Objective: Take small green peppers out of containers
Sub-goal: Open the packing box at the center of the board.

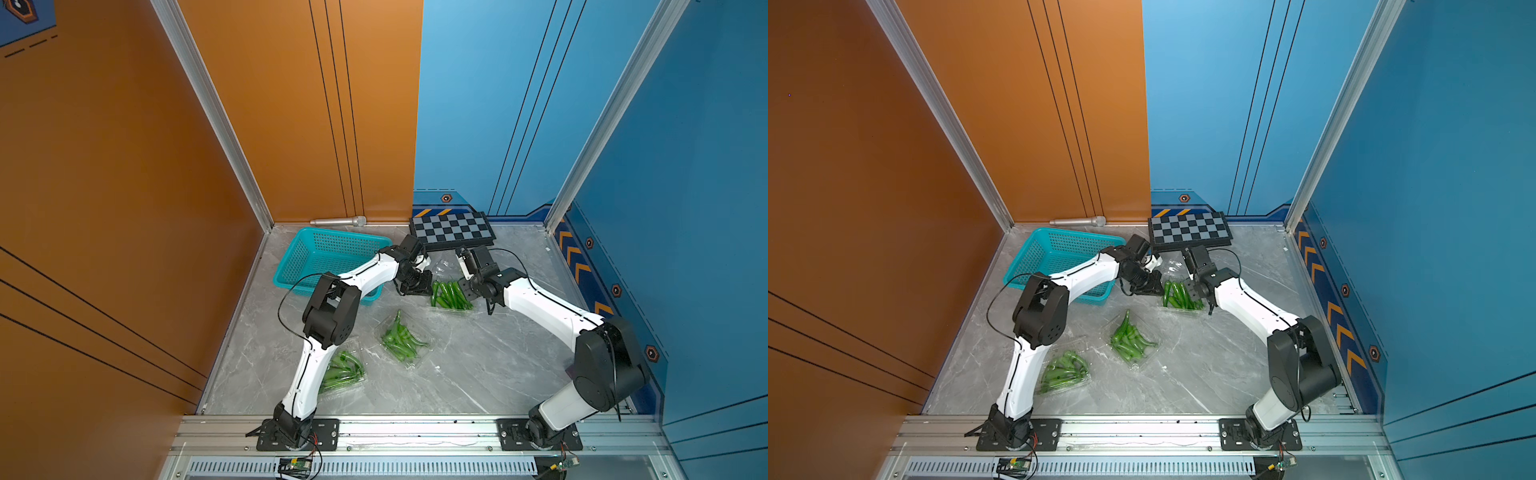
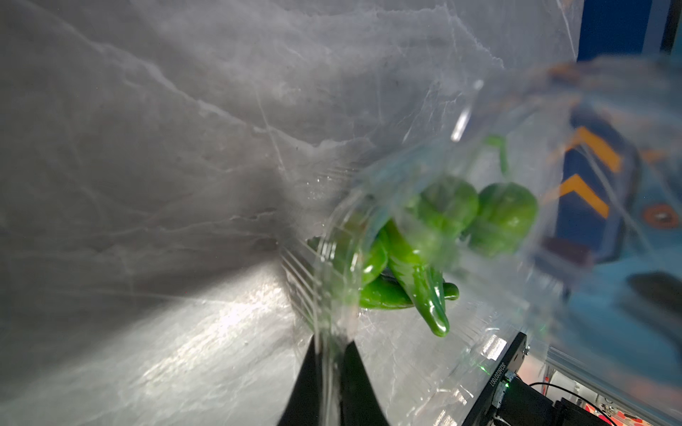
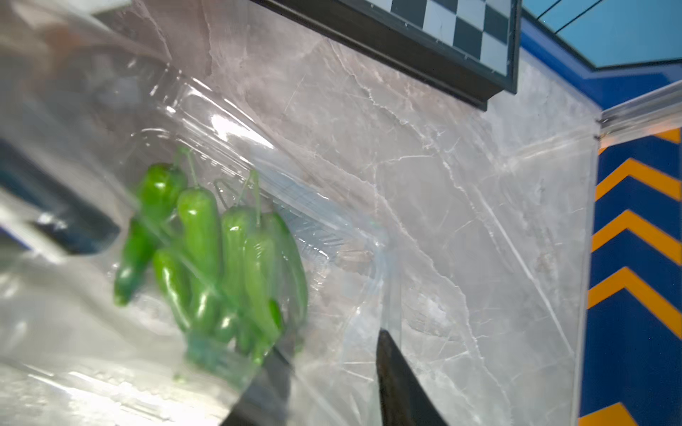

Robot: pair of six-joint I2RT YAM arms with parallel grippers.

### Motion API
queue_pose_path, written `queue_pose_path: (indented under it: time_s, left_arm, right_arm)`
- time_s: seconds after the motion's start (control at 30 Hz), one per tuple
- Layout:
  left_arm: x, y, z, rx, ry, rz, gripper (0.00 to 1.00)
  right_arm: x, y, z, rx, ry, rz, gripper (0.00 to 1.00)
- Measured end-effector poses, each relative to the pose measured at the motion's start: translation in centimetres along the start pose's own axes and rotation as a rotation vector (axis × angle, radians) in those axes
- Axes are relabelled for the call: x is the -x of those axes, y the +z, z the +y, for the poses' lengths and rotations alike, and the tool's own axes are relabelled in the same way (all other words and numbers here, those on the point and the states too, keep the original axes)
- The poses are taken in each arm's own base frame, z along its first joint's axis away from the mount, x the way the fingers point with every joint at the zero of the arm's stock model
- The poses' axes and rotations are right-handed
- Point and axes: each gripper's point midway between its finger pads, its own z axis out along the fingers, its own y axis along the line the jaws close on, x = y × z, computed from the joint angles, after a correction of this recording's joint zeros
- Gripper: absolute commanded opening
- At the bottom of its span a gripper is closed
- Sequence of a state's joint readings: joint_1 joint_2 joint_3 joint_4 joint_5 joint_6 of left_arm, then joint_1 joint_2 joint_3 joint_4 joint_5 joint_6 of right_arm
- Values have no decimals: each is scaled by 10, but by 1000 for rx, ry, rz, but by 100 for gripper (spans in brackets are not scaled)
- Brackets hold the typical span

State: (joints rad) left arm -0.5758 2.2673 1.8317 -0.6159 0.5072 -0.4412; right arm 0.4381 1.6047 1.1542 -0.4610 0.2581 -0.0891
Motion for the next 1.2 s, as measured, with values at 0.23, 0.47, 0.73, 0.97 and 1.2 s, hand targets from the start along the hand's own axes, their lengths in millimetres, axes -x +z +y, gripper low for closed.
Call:
queue_pose_path:
  time_s: [0.23, 0.47, 0.73, 0.97, 1.2]
  left_arm:
    - [0, -1, 5, 14, -11, 4, 16]
    - [-1, -1, 6, 17, -14, 7, 19]
    - [0, -1, 8, 30, -14, 1, 20]
    - [0, -1, 11, 47, -16, -1, 23]
    - [2, -9, 10, 63, -4, -19, 40]
  right_arm:
    - [6, 16, -2, -17, -8, 32, 67]
    - [15, 19, -18, -51, 31, 22, 77]
    - [18, 31, -38, 13, 200, 18, 81]
    - [31, 34, -33, 120, 308, -23, 81]
    - [33, 18, -28, 185, 349, -74, 80]
